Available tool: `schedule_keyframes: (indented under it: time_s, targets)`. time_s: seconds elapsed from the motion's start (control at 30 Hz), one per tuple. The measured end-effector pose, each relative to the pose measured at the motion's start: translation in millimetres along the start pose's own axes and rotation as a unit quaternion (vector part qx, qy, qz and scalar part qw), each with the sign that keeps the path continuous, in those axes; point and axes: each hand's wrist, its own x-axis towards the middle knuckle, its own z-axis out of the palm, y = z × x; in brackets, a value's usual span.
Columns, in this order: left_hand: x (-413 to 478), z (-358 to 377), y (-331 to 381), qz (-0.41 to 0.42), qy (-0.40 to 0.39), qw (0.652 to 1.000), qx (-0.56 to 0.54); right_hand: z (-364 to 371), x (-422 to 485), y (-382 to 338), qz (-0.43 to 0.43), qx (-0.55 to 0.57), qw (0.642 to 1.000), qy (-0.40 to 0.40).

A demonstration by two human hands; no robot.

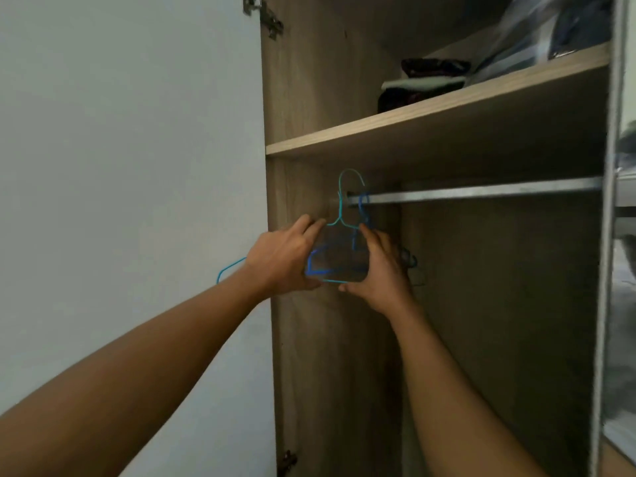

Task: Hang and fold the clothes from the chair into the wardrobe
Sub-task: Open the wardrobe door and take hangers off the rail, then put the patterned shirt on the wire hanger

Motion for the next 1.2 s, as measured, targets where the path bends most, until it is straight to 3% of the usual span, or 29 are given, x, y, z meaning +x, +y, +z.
schedule_keyframes:
  time_s: [0.47,0.73,1.2]
  targets:
    - [-204.9,-140.4,26.7,-0.180,-0.120,0.967,0.131,-23.6,-134.2,-138.3,-0.118,0.055,0.978,-0.163]
    - [-358.9,-266.3,-3.8,-0.297,-0.194,0.908,0.223,-9.2,-220.8,-298.7,-0.237,0.157,0.927,-0.245]
    - [-614.7,-474.8,-58.5,-0.455,-0.231,0.799,0.319,-10.7,-382.0,-592.0,-0.404,0.258,0.831,-0.283]
